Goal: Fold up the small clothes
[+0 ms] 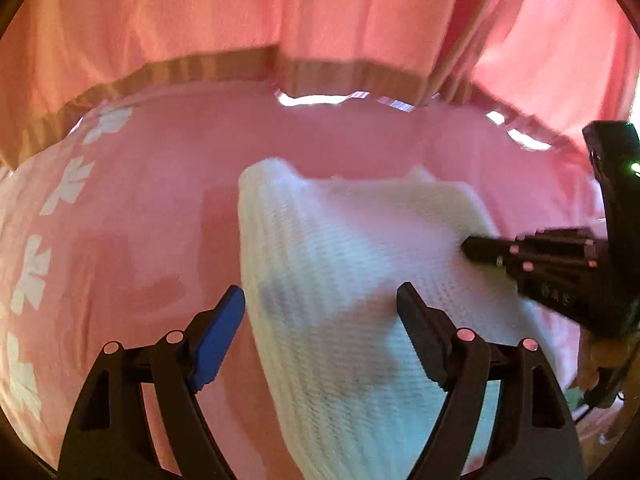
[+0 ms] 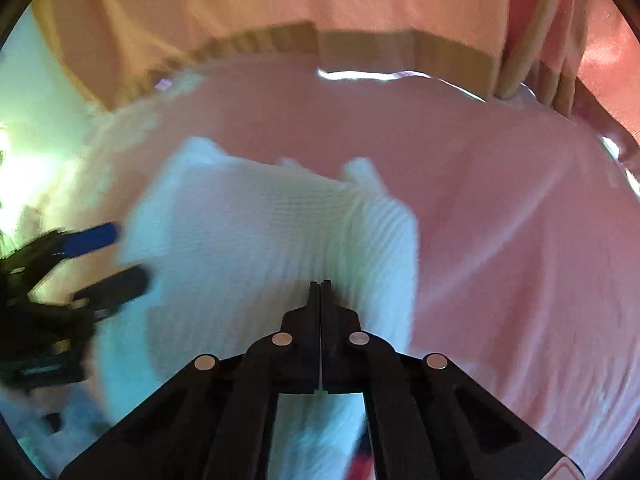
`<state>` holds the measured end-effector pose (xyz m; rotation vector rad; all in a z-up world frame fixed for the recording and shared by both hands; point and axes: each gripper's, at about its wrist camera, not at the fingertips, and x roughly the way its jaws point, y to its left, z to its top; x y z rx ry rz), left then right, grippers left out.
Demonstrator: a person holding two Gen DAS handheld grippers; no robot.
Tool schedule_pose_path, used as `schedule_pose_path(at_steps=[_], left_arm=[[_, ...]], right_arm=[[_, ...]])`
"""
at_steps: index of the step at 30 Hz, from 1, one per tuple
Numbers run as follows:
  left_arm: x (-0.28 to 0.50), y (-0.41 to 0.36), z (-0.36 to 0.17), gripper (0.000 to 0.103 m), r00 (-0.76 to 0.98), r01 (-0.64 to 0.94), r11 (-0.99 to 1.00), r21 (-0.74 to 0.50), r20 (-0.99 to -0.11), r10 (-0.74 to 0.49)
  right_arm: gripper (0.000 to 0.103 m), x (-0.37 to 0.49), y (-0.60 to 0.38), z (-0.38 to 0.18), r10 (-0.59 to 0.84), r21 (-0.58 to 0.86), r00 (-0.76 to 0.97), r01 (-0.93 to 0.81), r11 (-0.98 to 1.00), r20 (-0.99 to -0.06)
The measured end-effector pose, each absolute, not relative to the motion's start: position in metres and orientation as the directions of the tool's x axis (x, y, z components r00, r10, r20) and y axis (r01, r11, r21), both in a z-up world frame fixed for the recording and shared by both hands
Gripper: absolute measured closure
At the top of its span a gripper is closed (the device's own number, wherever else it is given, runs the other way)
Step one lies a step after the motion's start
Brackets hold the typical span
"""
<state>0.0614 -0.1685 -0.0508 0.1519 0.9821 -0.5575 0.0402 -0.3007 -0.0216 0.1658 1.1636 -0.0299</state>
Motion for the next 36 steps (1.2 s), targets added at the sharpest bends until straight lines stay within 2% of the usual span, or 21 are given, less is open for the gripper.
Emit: schedule_pose_path(at_steps=[2,7,8,9,11,13,18,22,23,24,25,26,27,29,32,36], left_arm=[[0.070,-0.172,-0.062,0.026,0.390,0.509,0.848,-0.149,-0.838,-0.381],[0.077,-0.175,-0.071,0.021,0.375,0.491,0.857,-0.156,-0.851,-0.369],[0.077,-0.174,-0.069,0.022,0.368,0.491,0.855,-0.168,-0.849,-0.378],[0.077,-0.169,-0.065,0.023,0.368,0.489,0.854,-0.178,-0.846,-0.387],[0.072,-0.159,-0.056,0.023,0.382,0.490,0.850,-0.194,-0.828,-0.409],[0.058,-0.146,-0.050,0.023,0.392,0.489,0.846,-0.211,-0.814,-0.429],[0.014,-0.121,-0.061,0.020,0.310,0.475,0.825,-0.307,-0.819,-0.483],[-0.028,-0.093,-0.084,0.019,0.289,0.491,0.799,-0.347,-0.801,-0.525],[-0.033,-0.091,-0.090,0.019,0.279,0.494,0.797,-0.347,-0.805,-0.523],[-0.037,-0.090,-0.099,0.024,0.258,0.491,0.798,-0.350,-0.816,-0.517],[-0.038,-0.091,-0.106,0.031,0.243,0.484,0.801,-0.353,-0.825,-0.511],[-0.035,-0.093,-0.110,0.054,0.224,0.489,0.793,-0.365,-0.826,-0.518],[-0.032,-0.096,-0.111,0.072,0.211,0.496,0.781,-0.379,-0.820,-0.532],[-0.029,-0.100,-0.106,0.077,0.233,0.512,0.783,-0.353,-0.820,-0.522],[-0.035,-0.098,-0.093,0.077,0.281,0.562,0.778,-0.281,-0.820,-0.499],[-0.033,-0.101,-0.109,0.069,0.227,0.556,0.791,-0.255,-0.869,-0.440]], right_arm=[[0.103,0.049,-0.309,-0.031,-0.029,0.024,0.411,0.123,0.992,-0.911],[0.103,0.050,-0.317,-0.014,0.044,0.114,0.437,0.135,0.984,-0.898],[0.096,0.043,-0.319,-0.003,0.071,0.148,0.460,0.134,0.980,-0.885],[0.094,0.026,-0.322,0.015,0.090,0.179,0.495,0.135,0.974,-0.864],[0.075,-0.009,-0.326,0.031,0.111,0.212,0.516,0.142,0.967,-0.850],[0.065,-0.039,-0.324,0.036,0.159,0.265,0.522,0.135,0.955,-0.838],[0.057,-0.095,-0.311,0.005,0.303,0.429,0.476,0.179,0.885,-0.826],[0.058,-0.106,-0.303,-0.020,0.355,0.471,0.419,0.215,0.856,-0.836],[0.071,-0.104,-0.301,-0.024,0.363,0.476,0.410,0.215,0.853,-0.836],[0.083,-0.102,-0.300,-0.027,0.359,0.470,0.405,0.218,0.855,-0.841],[0.087,-0.101,-0.298,-0.027,0.350,0.462,0.405,0.221,0.859,-0.845],[0.089,-0.100,-0.297,-0.023,0.338,0.453,0.415,0.217,0.865,-0.845],[0.089,-0.100,-0.295,-0.015,0.323,0.446,0.442,0.207,0.871,-0.837],[0.090,-0.105,-0.294,0.008,0.301,0.440,0.504,0.181,0.880,-0.810],[0.090,-0.123,-0.297,0.034,0.265,0.444,0.578,0.191,0.875,-0.771],[0.088,-0.122,-0.289,-0.041,0.235,0.346,0.352,0.298,0.890,-0.906]])
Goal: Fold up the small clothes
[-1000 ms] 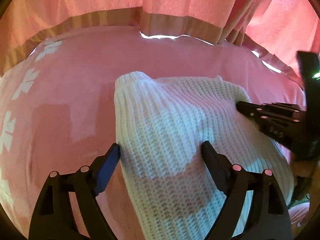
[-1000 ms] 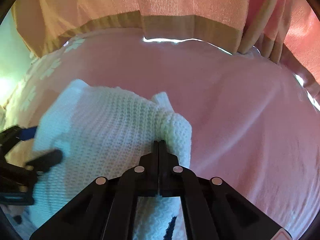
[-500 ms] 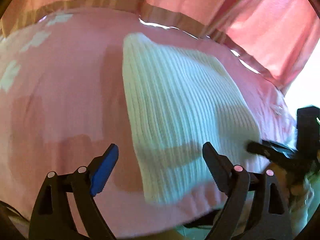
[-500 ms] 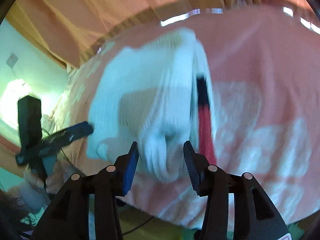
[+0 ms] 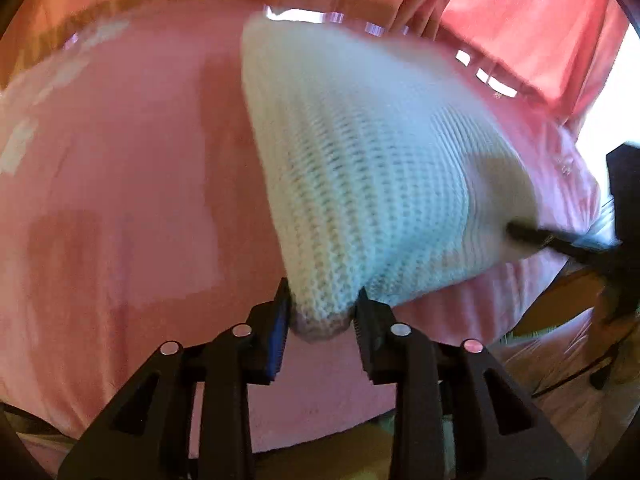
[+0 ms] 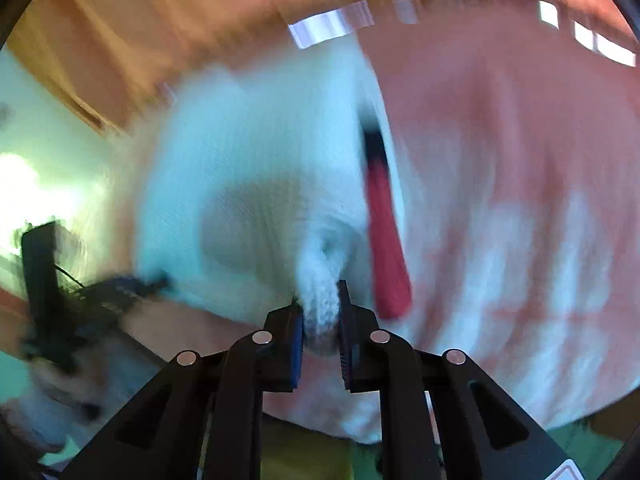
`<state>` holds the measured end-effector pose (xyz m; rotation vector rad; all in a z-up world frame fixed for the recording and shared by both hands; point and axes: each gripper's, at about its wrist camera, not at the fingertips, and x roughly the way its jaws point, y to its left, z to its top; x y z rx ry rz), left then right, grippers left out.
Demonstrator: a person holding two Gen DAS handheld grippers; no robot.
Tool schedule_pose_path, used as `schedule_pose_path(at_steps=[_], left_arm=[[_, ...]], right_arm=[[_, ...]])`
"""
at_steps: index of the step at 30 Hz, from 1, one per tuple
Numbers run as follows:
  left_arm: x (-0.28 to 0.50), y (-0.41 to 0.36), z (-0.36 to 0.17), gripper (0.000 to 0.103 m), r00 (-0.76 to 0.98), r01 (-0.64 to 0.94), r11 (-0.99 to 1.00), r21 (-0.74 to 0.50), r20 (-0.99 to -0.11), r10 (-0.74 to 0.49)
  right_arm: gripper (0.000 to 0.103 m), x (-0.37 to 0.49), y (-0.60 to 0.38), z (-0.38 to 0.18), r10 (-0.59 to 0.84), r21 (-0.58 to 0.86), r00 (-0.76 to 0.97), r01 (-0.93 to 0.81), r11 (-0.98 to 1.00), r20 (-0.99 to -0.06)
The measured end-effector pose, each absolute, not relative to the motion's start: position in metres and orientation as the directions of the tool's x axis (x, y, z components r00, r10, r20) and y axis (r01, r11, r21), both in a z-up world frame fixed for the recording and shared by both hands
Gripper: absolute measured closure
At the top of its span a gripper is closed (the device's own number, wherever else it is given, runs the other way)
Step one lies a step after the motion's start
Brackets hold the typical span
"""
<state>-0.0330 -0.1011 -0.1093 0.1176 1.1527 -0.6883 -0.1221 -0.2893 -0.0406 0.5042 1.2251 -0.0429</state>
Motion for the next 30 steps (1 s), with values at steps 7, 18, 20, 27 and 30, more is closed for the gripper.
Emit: schedule_pose_path(at_steps=[7,18,20,27,30], left_arm=[[-0.060,-0.095,-0.048,0.023,0.385,0.612,0.769,-0.188,-0.778,-0.497],[0.041,-0.151,-0.054,0.012,0.364,0.505,0.844,-0.182,-0.842,-0.399],[0.053,-0.147,-0.069,0.012,0.343,0.475,0.853,-0.217,-0.847,-0.406],[0.069,-0.147,-0.101,0.006,0.190,0.402,0.829,-0.389,-0.850,-0.492],[0.074,-0.150,-0.108,0.006,0.144,0.370,0.817,-0.442,-0.842,-0.520]], right_arm=[[0.060,-0.129,-0.291,0.031,0.151,0.308,0.505,0.242,0.920,-0.850],[0.021,-0.028,-0.329,-0.006,0.166,0.282,0.387,0.264,0.922,-0.907],[0.021,-0.025,-0.334,-0.027,0.226,0.337,0.355,0.288,0.896,-0.907],[0.021,-0.030,-0.344,-0.058,0.404,0.526,0.366,0.347,0.777,-0.838],[0.029,-0.031,-0.341,-0.056,0.409,0.538,0.383,0.338,0.772,-0.828]])
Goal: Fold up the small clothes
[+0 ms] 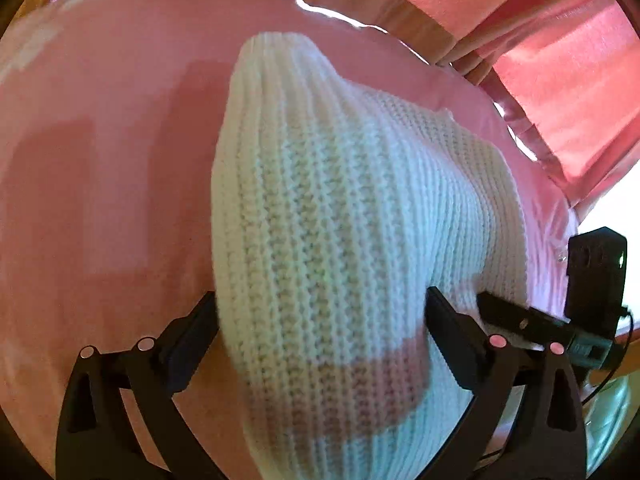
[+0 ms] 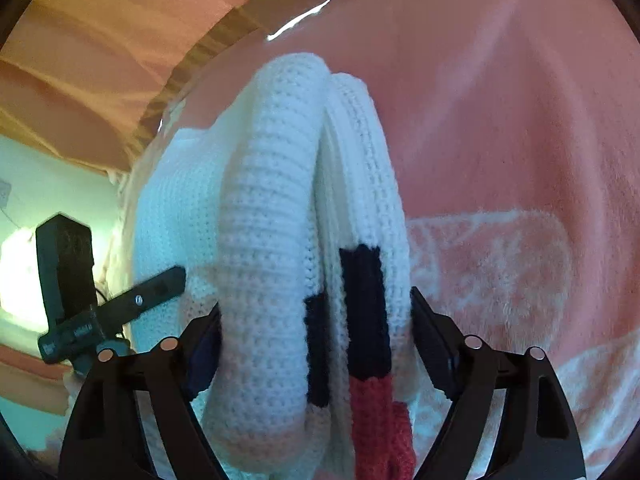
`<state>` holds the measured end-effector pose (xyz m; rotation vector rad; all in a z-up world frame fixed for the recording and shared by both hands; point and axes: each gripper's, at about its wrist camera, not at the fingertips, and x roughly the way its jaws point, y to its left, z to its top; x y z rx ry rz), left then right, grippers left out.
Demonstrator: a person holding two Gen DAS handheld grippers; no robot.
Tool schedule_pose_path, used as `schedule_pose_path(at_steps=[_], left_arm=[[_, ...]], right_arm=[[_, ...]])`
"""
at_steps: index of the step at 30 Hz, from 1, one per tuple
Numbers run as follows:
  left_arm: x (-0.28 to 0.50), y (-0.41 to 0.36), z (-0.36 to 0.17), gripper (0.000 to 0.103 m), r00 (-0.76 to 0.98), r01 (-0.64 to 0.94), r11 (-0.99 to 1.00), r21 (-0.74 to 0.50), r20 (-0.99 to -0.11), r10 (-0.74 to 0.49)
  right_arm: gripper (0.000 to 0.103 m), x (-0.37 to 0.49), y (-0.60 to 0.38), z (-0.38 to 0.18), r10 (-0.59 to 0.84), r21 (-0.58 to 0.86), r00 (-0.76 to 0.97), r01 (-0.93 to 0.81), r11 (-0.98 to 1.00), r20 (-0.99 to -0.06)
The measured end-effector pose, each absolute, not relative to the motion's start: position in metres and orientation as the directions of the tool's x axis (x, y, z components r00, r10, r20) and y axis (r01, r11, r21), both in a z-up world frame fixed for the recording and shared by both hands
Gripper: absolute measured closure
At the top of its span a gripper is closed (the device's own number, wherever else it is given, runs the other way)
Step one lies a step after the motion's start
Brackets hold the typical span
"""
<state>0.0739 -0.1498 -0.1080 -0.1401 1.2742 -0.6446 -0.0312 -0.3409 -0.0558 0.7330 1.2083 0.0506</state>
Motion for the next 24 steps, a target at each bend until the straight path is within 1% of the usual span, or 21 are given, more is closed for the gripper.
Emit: schedule_pose_path(at_steps=[1,2,3,4,5,6,8,9,11,13,16,18,20,24], left_arm=[[0.074,-0.151,-0.108,0.007,0.140,0.370,0.816,-0.445,-0.841,-0.522],[0.074,-0.153,-0.107,0.012,0.131,0.375,0.807,-0.456,-0.836,-0.533],[0.075,-0.154,-0.106,0.018,0.127,0.374,0.804,-0.462,-0.833,-0.538],[0.074,-0.155,-0.103,0.022,0.132,0.371,0.806,-0.462,-0.833,-0.538],[0.075,-0.157,-0.101,0.031,0.136,0.377,0.805,-0.459,-0.832,-0.538],[0.073,-0.158,-0.095,0.041,0.150,0.390,0.805,-0.448,-0.831,-0.536],[0.066,-0.163,-0.079,0.050,0.182,0.439,0.797,-0.414,-0.828,-0.530],[0.064,-0.166,-0.074,0.052,0.197,0.457,0.794,-0.401,-0.825,-0.530],[0.056,-0.171,-0.059,0.054,0.220,0.503,0.775,-0.382,-0.811,-0.543],[0.046,-0.179,-0.052,0.053,0.236,0.547,0.761,-0.347,-0.809,-0.539],[0.040,-0.195,-0.067,0.051,0.237,0.568,0.773,-0.283,-0.843,-0.483],[0.038,-0.202,-0.077,0.043,0.287,0.567,0.794,-0.217,-0.852,-0.438],[0.036,-0.205,-0.077,0.040,0.322,0.563,0.804,-0.189,-0.847,-0.424],[0.037,-0.204,-0.077,0.037,0.322,0.550,0.812,-0.194,-0.848,-0.421]], right_arm=[[0.038,-0.032,-0.340,-0.055,0.418,0.548,0.389,0.336,0.766,-0.821],[0.044,-0.033,-0.340,-0.055,0.433,0.569,0.399,0.338,0.750,-0.808],[0.048,-0.033,-0.340,-0.054,0.437,0.575,0.404,0.339,0.745,-0.804],[0.054,-0.034,-0.340,-0.052,0.438,0.578,0.409,0.335,0.744,-0.801],[0.058,-0.036,-0.339,-0.047,0.431,0.575,0.417,0.328,0.749,-0.800],[0.060,-0.038,-0.339,-0.041,0.421,0.568,0.425,0.321,0.758,-0.802],[0.064,-0.044,-0.340,-0.027,0.400,0.566,0.461,0.312,0.763,-0.792],[0.064,-0.049,-0.341,-0.018,0.392,0.573,0.487,0.307,0.760,-0.781],[0.065,-0.063,-0.339,0.004,0.350,0.561,0.536,0.299,0.772,-0.768],[0.065,-0.074,-0.337,0.015,0.290,0.502,0.542,0.297,0.812,-0.789],[0.062,-0.078,-0.340,-0.004,0.232,0.422,0.465,0.362,0.831,-0.855],[0.056,-0.074,-0.338,-0.020,0.208,0.386,0.425,0.392,0.835,-0.881],[0.050,-0.073,-0.342,-0.025,0.226,0.416,0.437,0.409,0.812,-0.871],[0.041,-0.080,-0.352,-0.035,0.266,0.467,0.447,0.436,0.769,-0.854]])
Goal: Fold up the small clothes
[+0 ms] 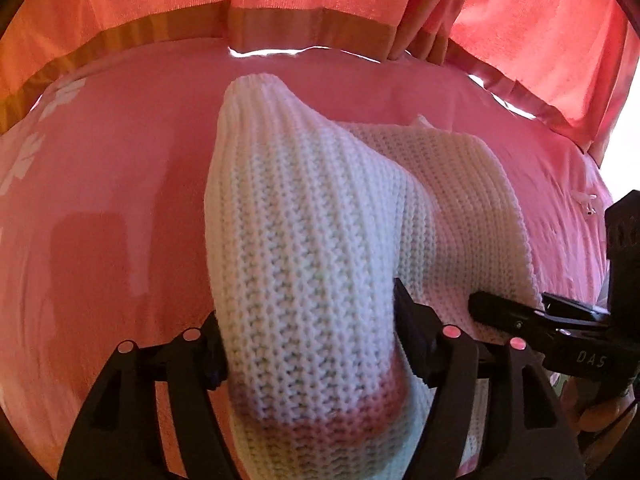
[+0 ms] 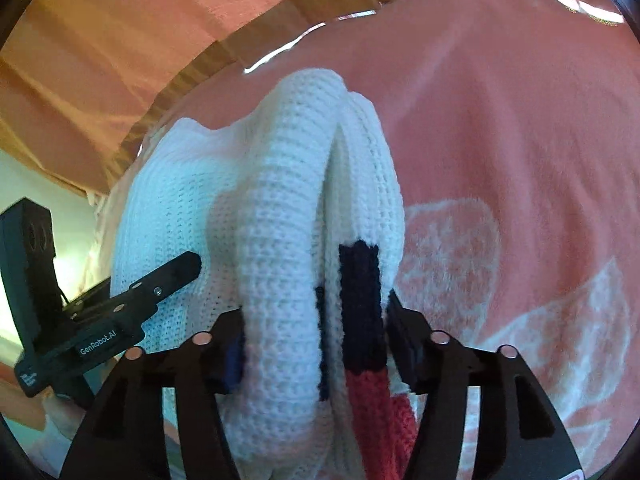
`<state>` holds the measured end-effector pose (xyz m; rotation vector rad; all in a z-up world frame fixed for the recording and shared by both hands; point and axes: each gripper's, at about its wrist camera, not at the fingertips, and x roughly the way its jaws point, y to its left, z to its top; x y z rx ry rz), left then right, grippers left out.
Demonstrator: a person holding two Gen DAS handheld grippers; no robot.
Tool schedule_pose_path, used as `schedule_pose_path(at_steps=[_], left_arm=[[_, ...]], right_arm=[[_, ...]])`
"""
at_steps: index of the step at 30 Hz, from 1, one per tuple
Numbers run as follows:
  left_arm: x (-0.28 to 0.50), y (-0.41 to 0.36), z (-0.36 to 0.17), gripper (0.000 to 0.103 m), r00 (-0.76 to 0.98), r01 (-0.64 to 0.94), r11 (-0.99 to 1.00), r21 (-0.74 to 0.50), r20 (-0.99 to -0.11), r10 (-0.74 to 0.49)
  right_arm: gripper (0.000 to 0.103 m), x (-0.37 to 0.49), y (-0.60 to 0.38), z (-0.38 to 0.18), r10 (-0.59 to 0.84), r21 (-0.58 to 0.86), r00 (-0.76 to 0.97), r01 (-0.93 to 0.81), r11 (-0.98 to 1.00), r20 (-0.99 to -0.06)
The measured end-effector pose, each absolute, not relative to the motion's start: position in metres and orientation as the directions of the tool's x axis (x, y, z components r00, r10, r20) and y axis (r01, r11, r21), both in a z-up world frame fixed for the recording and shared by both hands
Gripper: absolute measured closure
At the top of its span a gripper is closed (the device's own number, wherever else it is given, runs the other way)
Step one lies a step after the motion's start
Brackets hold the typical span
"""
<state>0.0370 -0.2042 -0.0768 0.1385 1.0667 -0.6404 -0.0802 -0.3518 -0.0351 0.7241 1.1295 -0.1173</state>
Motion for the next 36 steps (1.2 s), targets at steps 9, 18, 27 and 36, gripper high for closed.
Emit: schedule_pose_path(at_steps=[9,18,27,36], left_arm=[[0.038,-0.205,-0.075,0.049,0.314,0.571,0.797,-0.197,-0.845,-0.433],[0.028,-0.171,-0.009,0.060,0.352,0.625,0.743,-0.239,-0.763,-0.541],[-0.009,-0.078,0.154,0.059,0.577,0.710,0.694,-0.118,-0.467,-0.670],[0.034,-0.018,0.185,0.053,0.679,0.639,0.763,-0.100,-0.391,-0.621]], right_arm=[[0.058,-0.077,-0.347,-0.031,0.297,0.502,0.460,0.427,0.752,-0.837],[0.063,-0.075,-0.291,0.076,0.169,0.427,0.637,0.275,0.861,-0.752],[0.063,-0.088,-0.232,0.225,0.140,0.396,0.869,0.069,0.916,-0.476],[0.061,-0.004,-0.189,0.239,0.243,0.393,0.869,-0.062,0.917,-0.430]])
